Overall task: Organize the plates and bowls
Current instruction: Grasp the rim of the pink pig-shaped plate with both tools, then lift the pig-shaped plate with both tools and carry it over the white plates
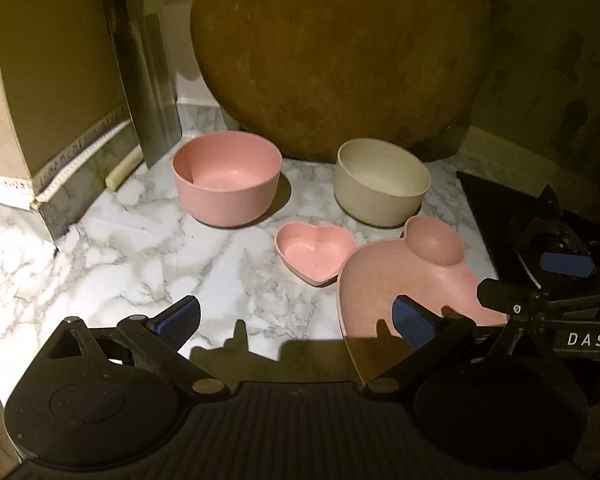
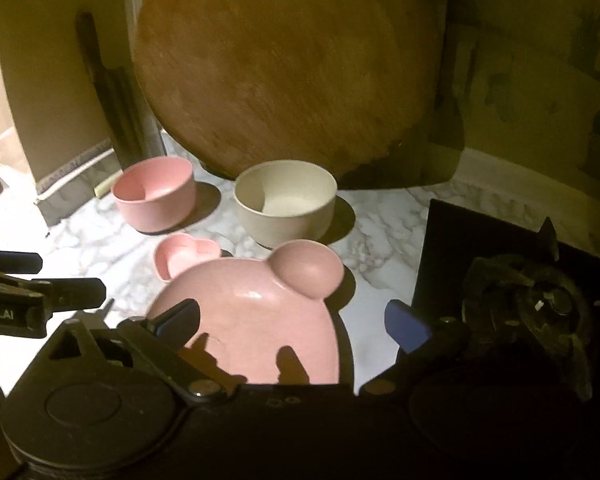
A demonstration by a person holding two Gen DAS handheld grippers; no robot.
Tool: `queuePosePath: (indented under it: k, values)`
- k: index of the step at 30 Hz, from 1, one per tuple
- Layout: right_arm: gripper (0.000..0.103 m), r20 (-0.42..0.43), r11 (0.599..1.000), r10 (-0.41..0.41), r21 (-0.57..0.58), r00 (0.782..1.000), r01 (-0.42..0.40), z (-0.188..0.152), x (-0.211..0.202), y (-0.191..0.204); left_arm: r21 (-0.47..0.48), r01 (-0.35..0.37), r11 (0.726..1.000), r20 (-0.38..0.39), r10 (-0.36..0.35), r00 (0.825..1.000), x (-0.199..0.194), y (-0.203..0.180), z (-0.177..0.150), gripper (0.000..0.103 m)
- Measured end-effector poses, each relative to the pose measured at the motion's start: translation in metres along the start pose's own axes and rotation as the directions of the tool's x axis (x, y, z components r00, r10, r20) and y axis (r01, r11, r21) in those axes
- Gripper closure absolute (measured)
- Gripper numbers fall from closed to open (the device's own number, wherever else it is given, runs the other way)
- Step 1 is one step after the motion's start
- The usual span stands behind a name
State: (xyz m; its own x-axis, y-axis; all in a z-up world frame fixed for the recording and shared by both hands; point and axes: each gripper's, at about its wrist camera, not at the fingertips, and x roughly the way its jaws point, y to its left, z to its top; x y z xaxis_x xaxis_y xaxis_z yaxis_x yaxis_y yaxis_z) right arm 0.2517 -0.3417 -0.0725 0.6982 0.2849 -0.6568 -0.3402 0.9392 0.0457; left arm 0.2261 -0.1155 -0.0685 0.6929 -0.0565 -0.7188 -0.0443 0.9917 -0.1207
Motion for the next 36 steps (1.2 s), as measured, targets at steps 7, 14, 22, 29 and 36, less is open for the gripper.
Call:
queuePosePath:
  k: [7,14,22,29,36]
  values:
    - [0.02,-0.064,1.0,0.015,0.01,0.998,-0.015,-0.001,0.027,-0.017,-0.039,0.009,0.999,-0.069,-0.012,0.998,0.024,-0.006,-0.01,0.002]
    - [0.043,-0.134,0.997,0.063,0.05,0.989,-0.057,0.0,0.048,-0.031,-0.047,0.088,0.995,-0.135,-0.094,0.986,0.038,-0.017,-0.019,0.042]
    - [0.07,-0.188,0.99,0.111,0.111,0.976,-0.091,-0.007,0.056,-0.039,-0.071,0.133,0.989,-0.169,-0.144,0.975,0.043,-0.023,-0.027,0.066]
    - [0.086,-0.197,0.986,0.116,0.138,0.974,-0.09,-0.009,0.055,-0.039,-0.062,0.13,0.99,-0.166,-0.139,0.976,0.042,-0.024,-0.026,0.084]
    - [0.095,-0.2,0.985,0.114,0.152,0.973,-0.084,-0.011,0.05,-0.04,-0.071,0.125,0.99,-0.164,-0.135,0.977,0.035,-0.019,-0.027,0.087]
